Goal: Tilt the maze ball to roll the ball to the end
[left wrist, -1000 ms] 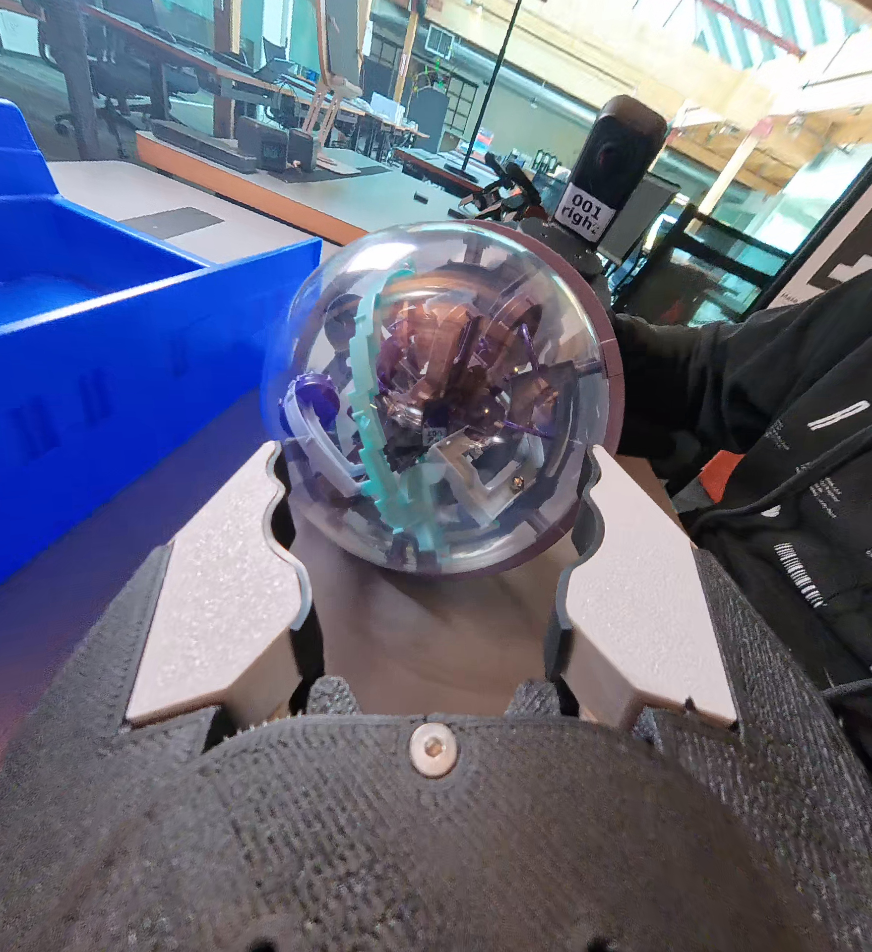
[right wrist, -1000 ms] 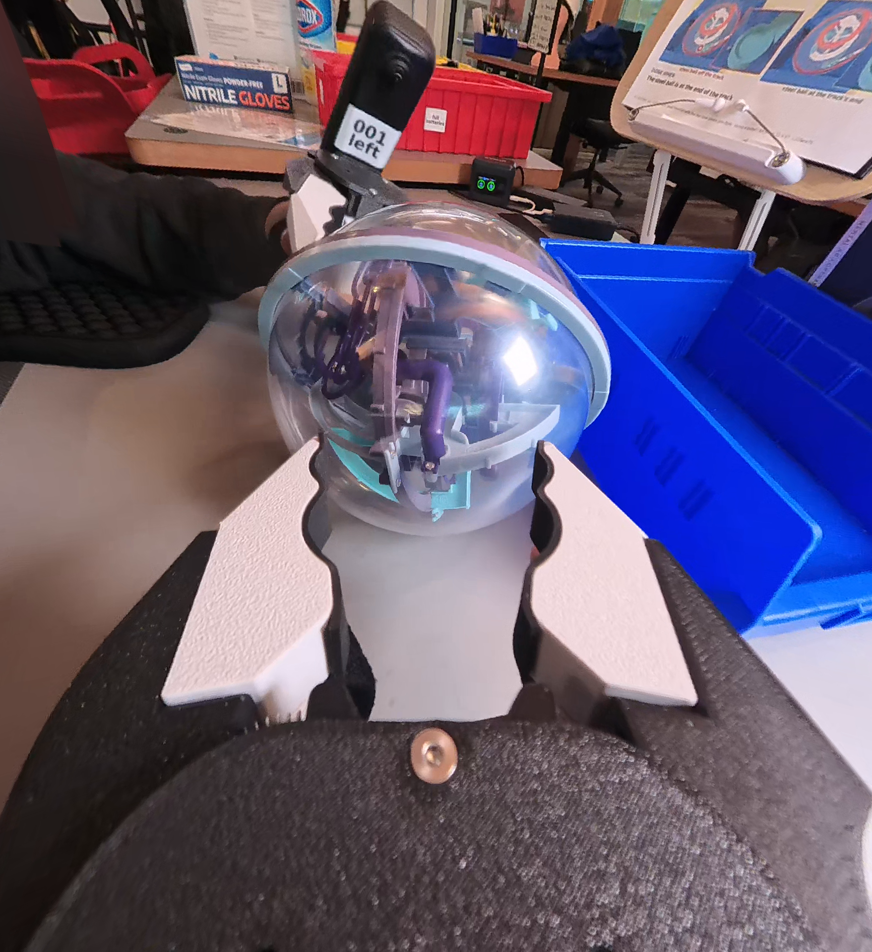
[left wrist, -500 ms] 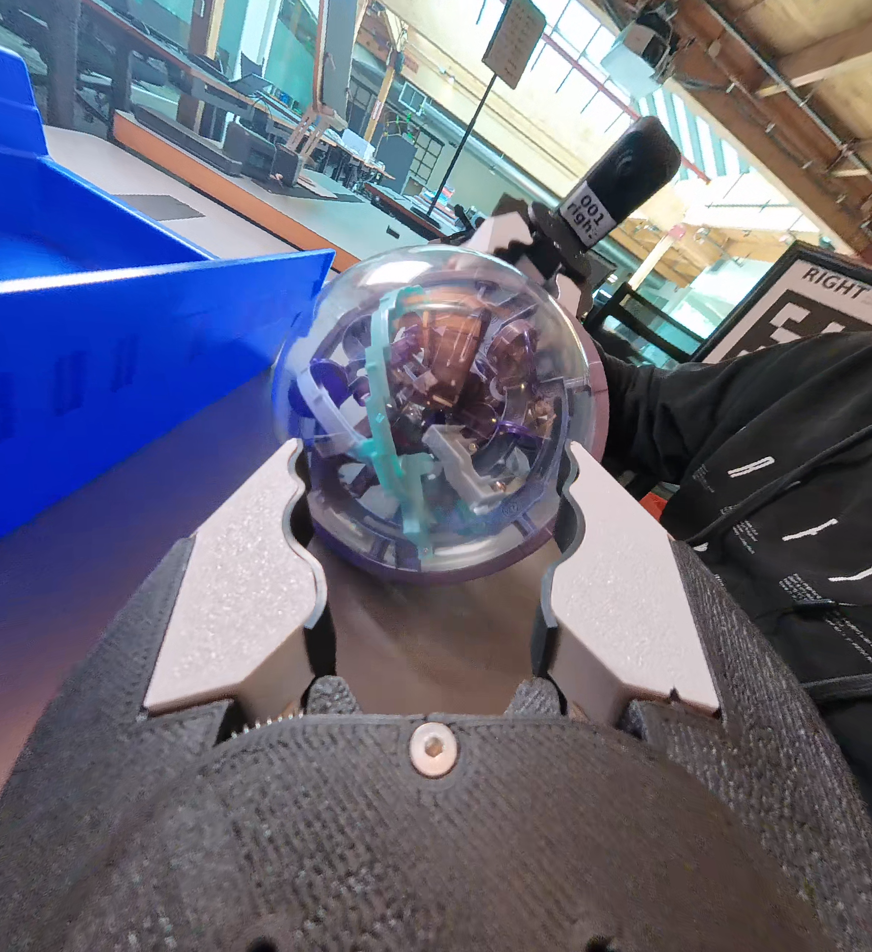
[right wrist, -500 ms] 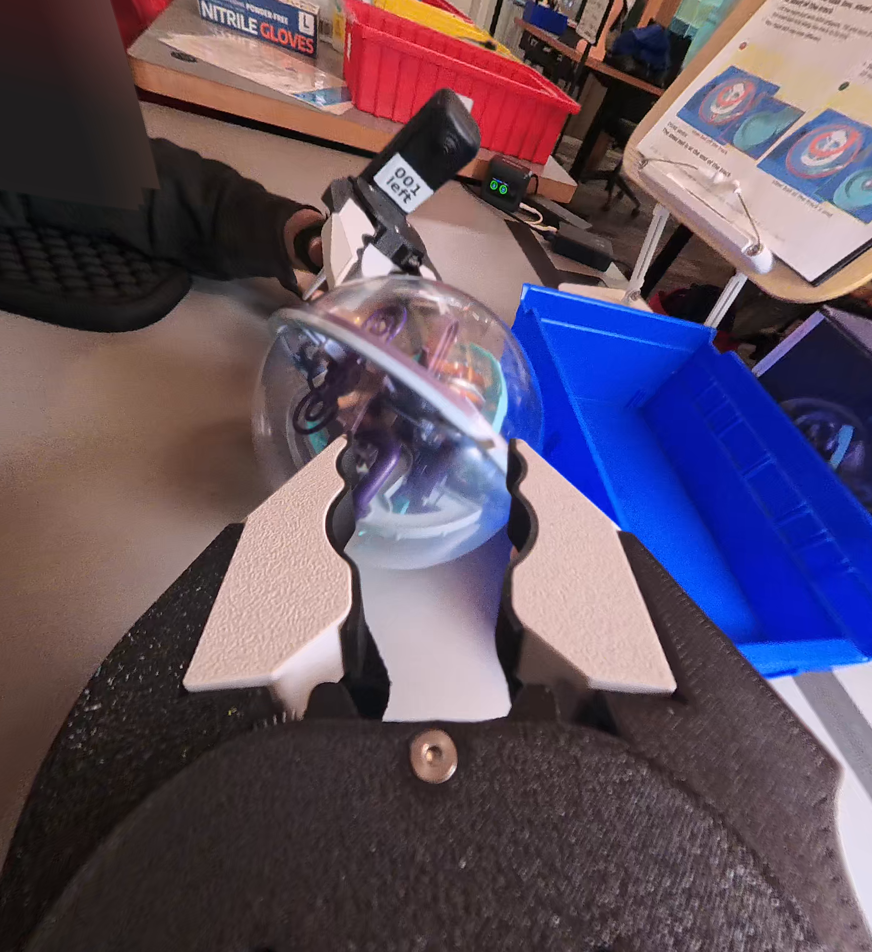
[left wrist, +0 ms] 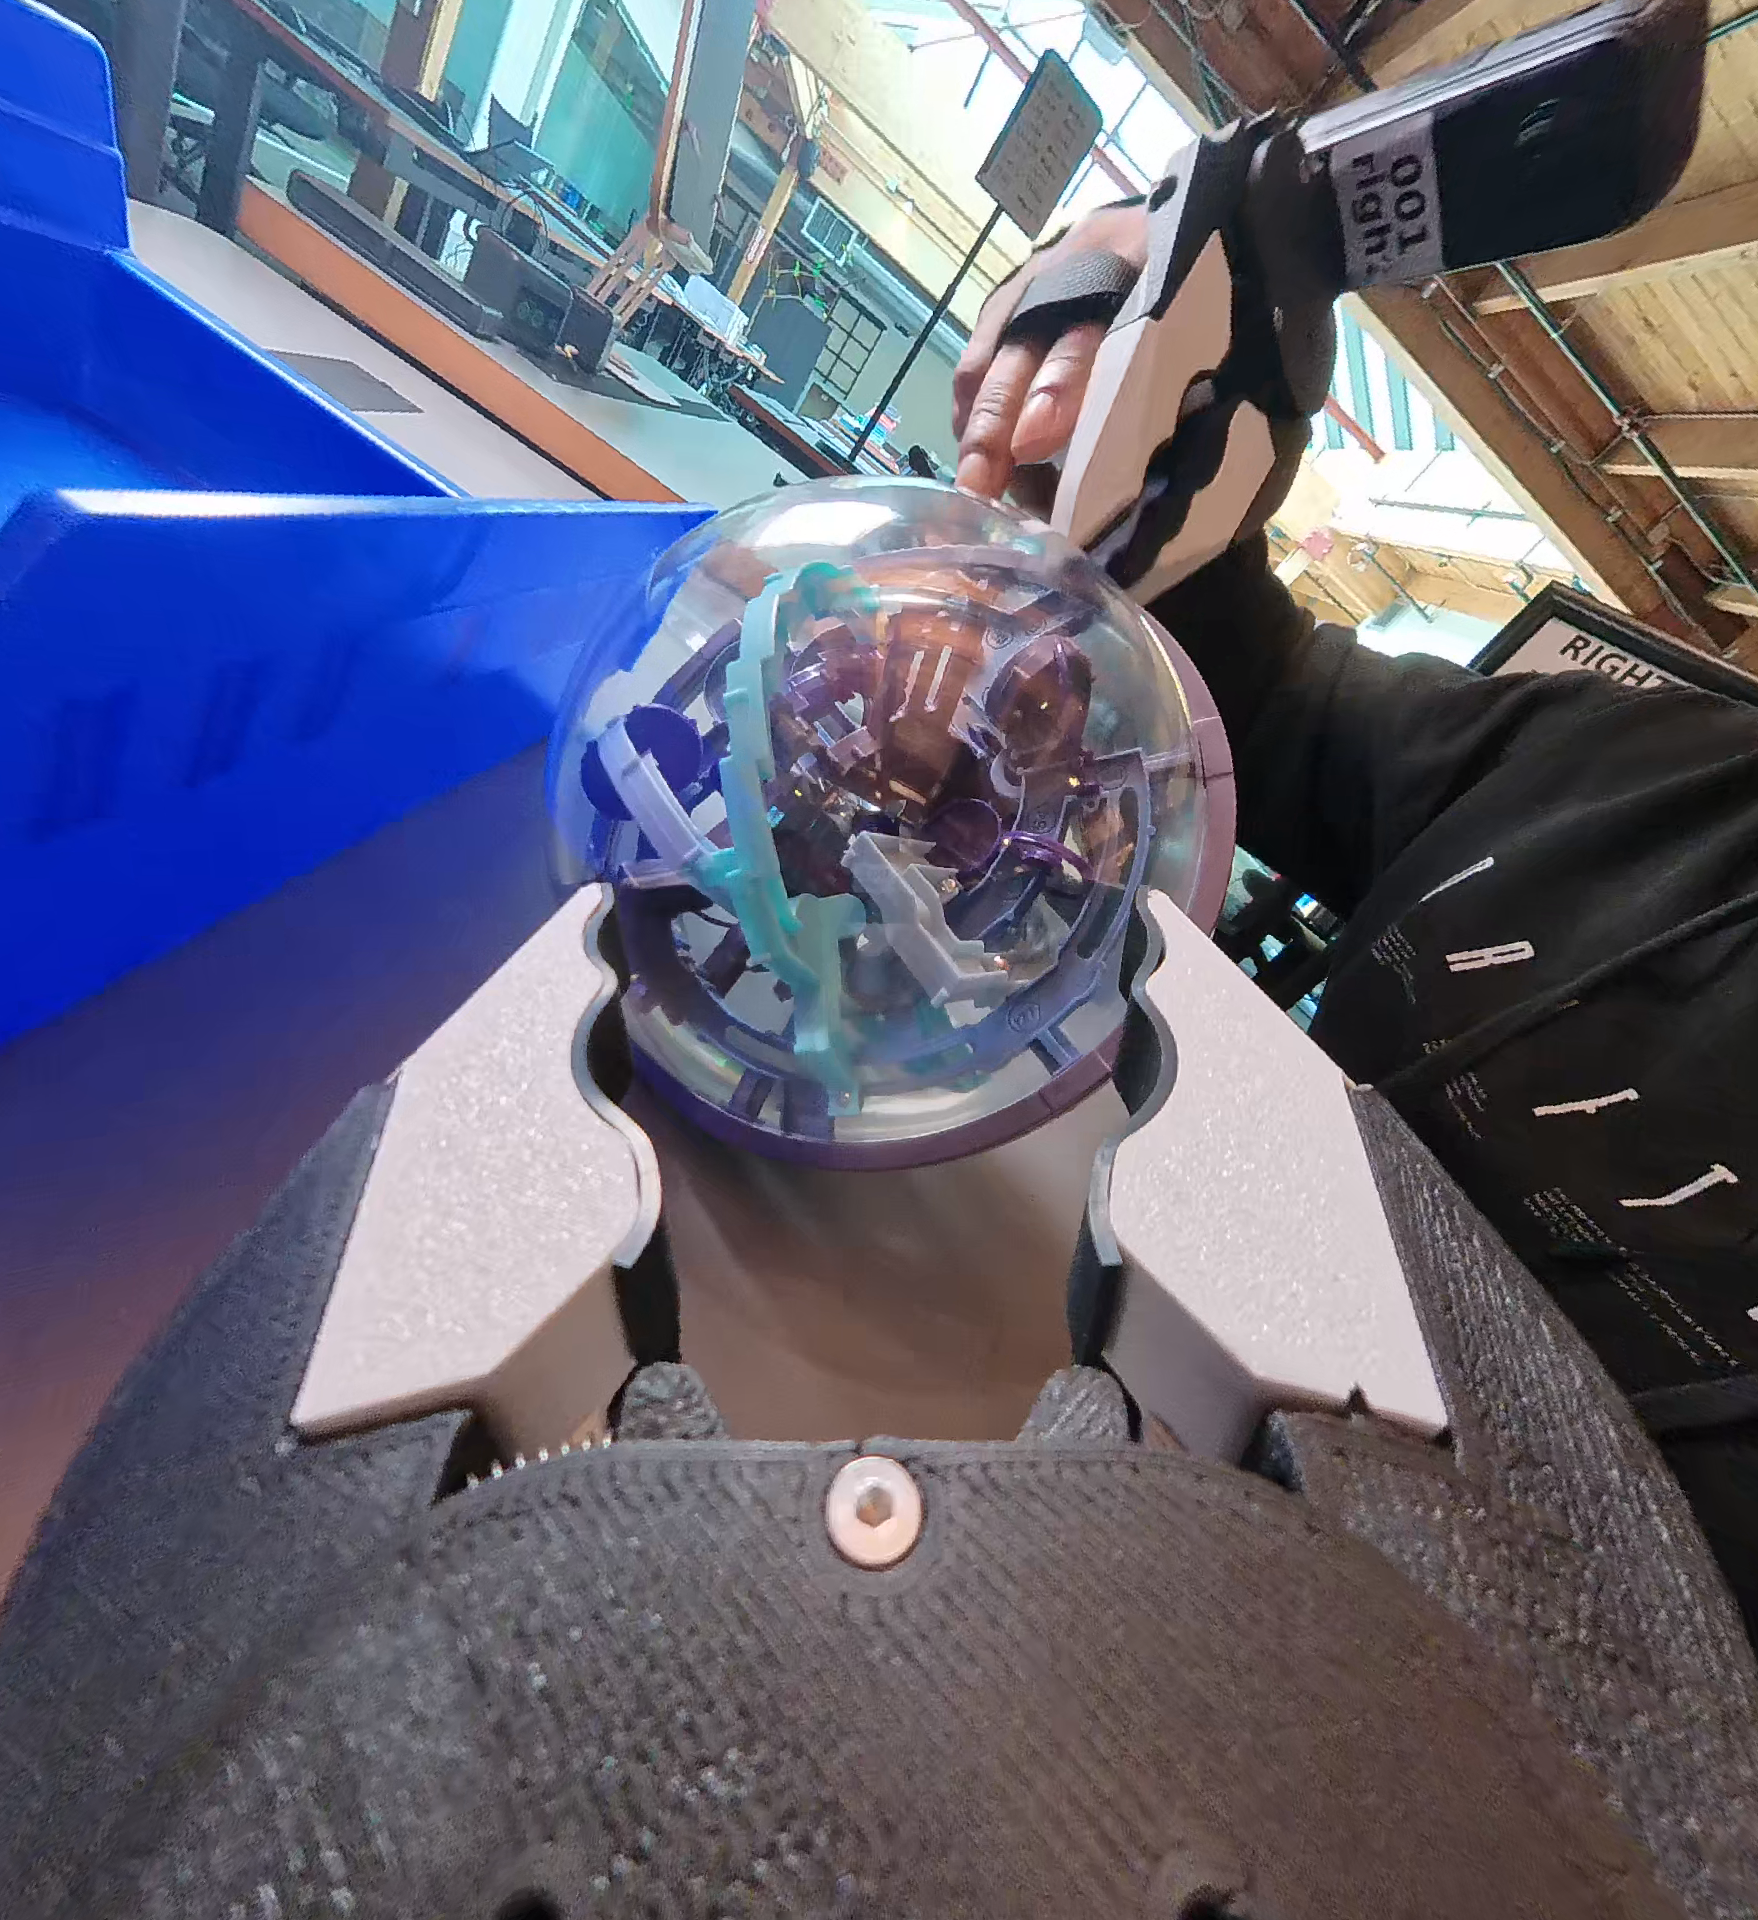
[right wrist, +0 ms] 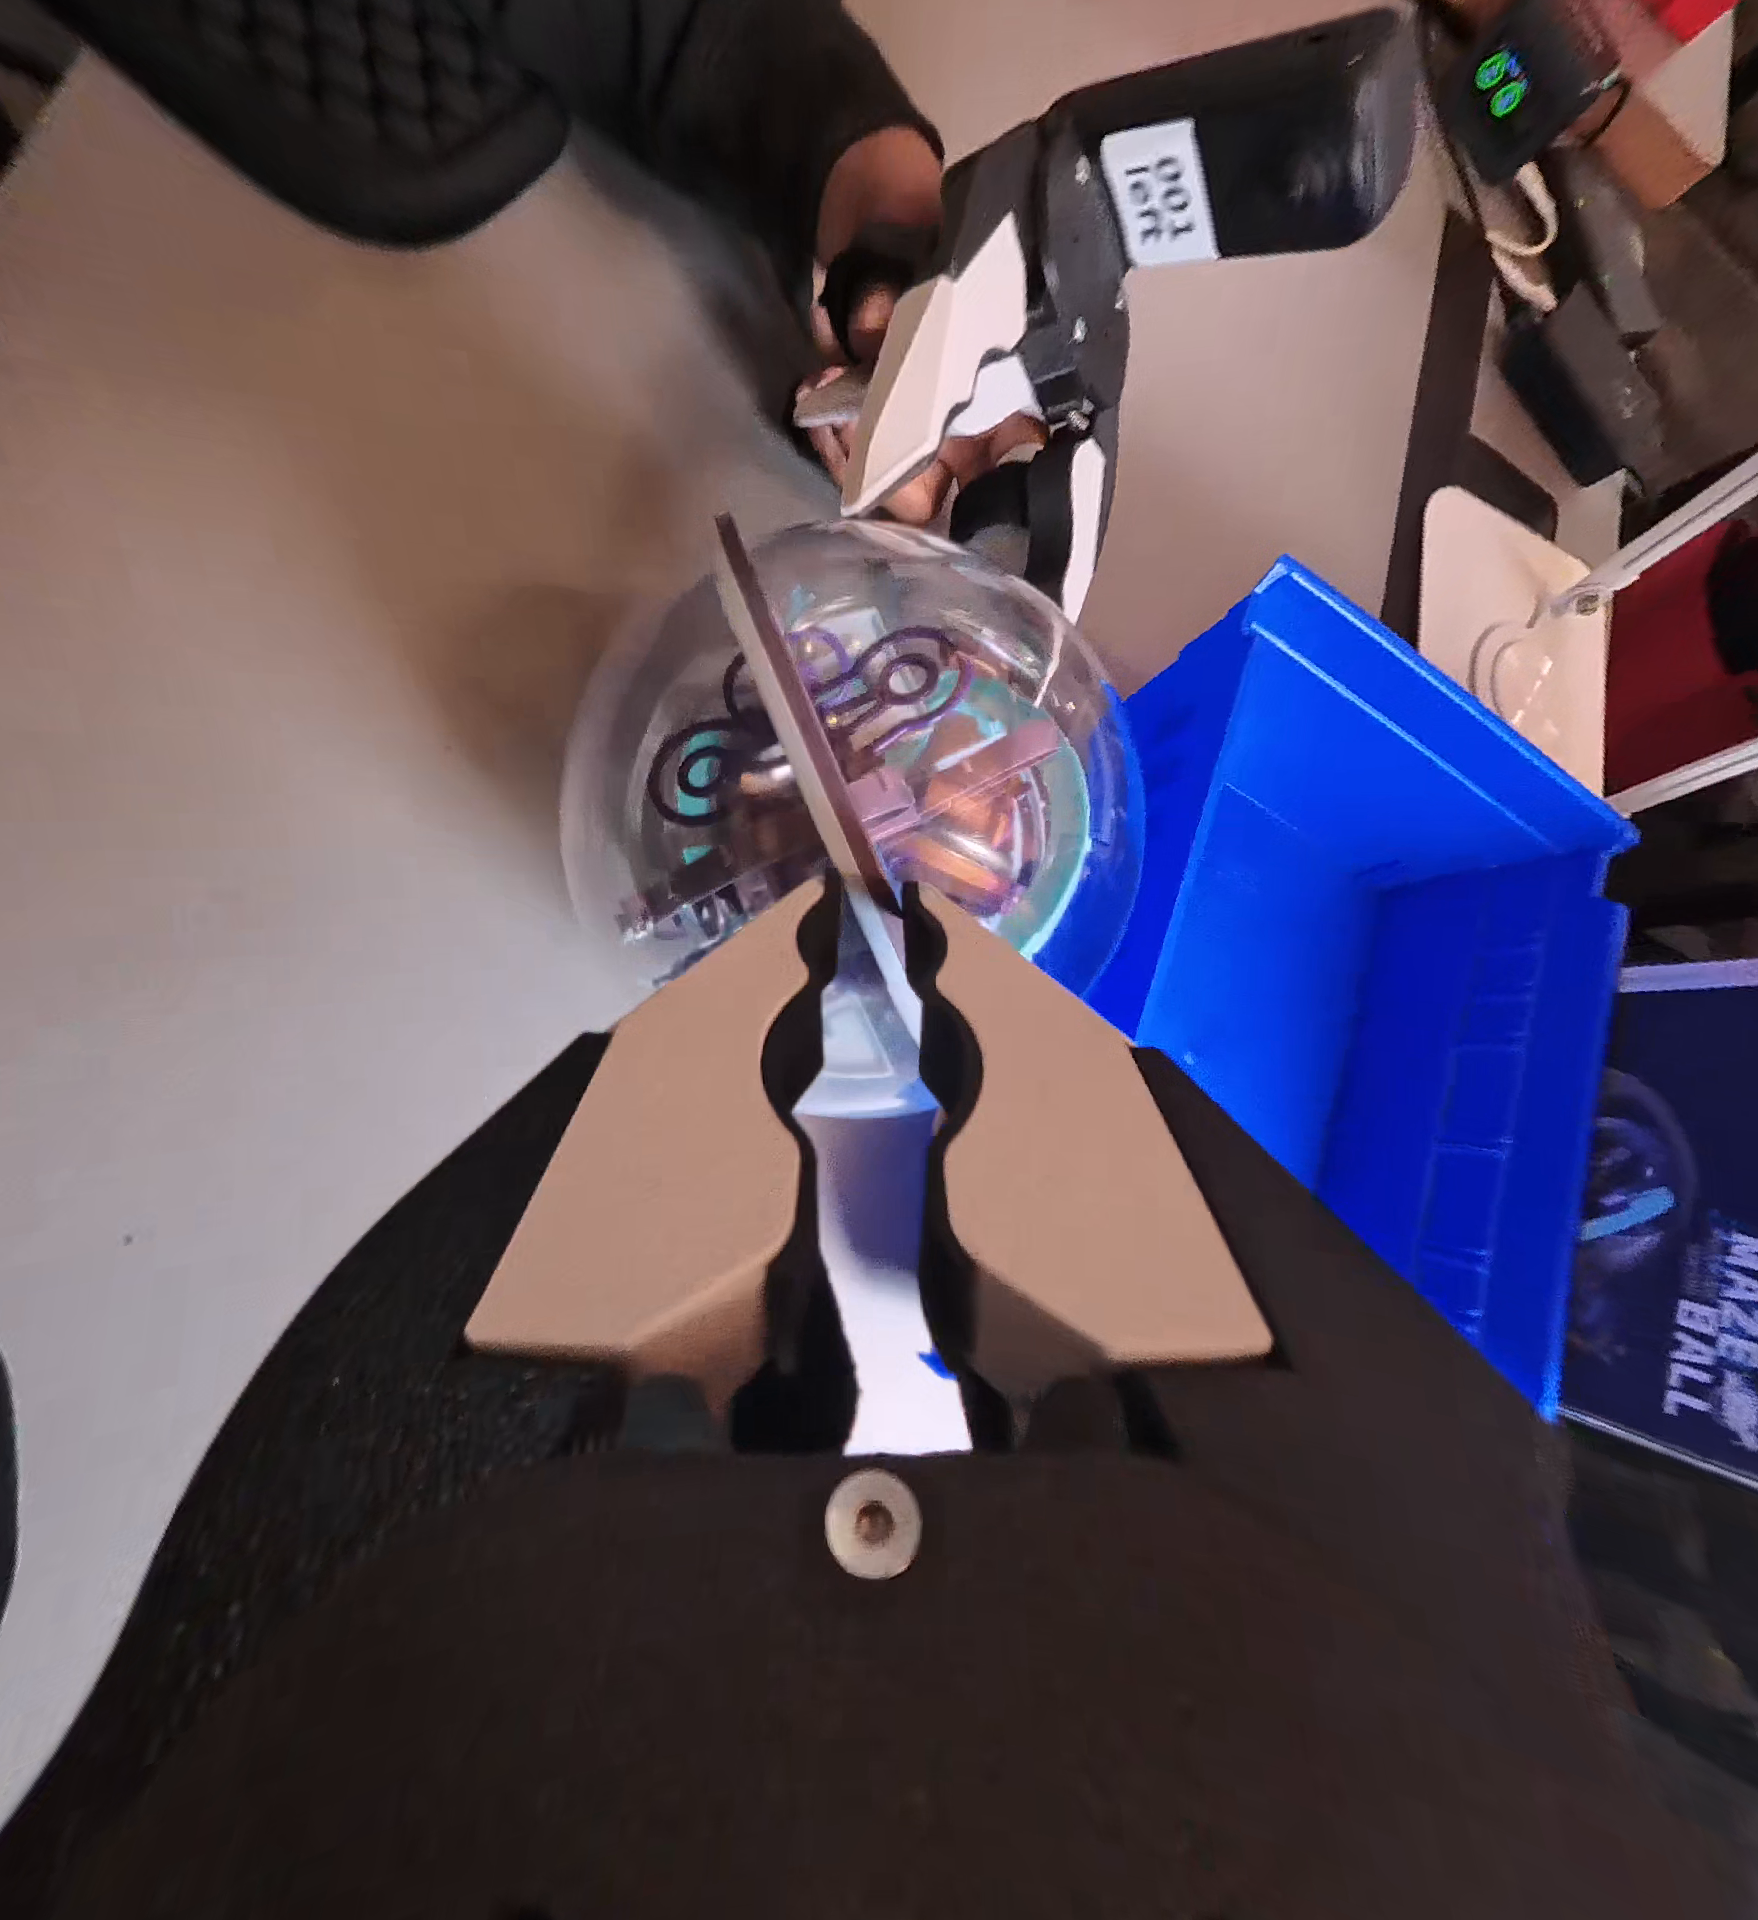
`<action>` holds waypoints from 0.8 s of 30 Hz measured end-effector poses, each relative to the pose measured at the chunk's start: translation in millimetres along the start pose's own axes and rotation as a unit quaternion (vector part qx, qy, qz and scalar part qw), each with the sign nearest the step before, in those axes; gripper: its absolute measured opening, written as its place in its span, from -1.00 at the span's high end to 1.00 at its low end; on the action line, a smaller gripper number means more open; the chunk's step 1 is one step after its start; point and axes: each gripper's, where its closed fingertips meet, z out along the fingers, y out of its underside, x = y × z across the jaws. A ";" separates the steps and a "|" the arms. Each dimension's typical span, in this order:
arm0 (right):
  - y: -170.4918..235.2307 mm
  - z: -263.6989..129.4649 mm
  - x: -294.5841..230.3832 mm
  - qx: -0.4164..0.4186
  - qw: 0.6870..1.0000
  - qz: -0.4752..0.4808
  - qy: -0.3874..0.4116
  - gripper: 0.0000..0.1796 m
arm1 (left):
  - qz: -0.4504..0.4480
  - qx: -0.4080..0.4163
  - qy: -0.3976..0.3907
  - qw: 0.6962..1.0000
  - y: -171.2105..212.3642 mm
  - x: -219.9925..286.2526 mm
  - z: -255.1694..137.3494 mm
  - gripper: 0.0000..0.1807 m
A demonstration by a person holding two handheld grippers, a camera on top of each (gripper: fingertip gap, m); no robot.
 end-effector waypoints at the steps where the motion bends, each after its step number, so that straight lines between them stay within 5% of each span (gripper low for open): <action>1: 0.2 0.0 0.1 -0.014 1.000 -0.011 -0.006 0.90 | -0.001 0.000 0.000 1.000 0.1 0.0 0.2 -0.05; 12: 6.1 -0.4 -0.9 -0.068 0.995 -0.073 -0.017 0.94 | 0.084 -0.065 -0.028 0.994 20.2 6.9 -9.6 -0.03; 24: 7.7 -1.0 2.8 -0.052 0.996 -0.070 -0.003 0.94 | 0.251 -0.202 -0.141 0.936 57.9 -14.8 -7.3 0.66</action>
